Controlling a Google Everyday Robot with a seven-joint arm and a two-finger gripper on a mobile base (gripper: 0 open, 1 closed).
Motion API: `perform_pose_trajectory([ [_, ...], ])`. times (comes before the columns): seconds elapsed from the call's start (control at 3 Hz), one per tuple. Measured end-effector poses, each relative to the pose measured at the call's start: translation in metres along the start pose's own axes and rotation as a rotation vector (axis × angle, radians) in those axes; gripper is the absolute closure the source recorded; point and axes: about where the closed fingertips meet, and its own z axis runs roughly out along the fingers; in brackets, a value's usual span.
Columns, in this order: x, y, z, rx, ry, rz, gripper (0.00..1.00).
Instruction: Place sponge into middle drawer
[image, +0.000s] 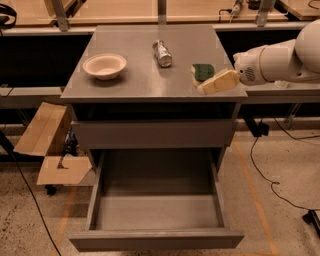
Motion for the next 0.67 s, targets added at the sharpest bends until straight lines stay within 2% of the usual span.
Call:
perform_pose_trajectory([
  [0.33, 0.006, -0.010, 0.022, 0.027, -0.025, -0.004, 0.00],
  [0.67, 0.012, -0.022, 0.047, 0.036, -0.060, 0.032, 0.00],
])
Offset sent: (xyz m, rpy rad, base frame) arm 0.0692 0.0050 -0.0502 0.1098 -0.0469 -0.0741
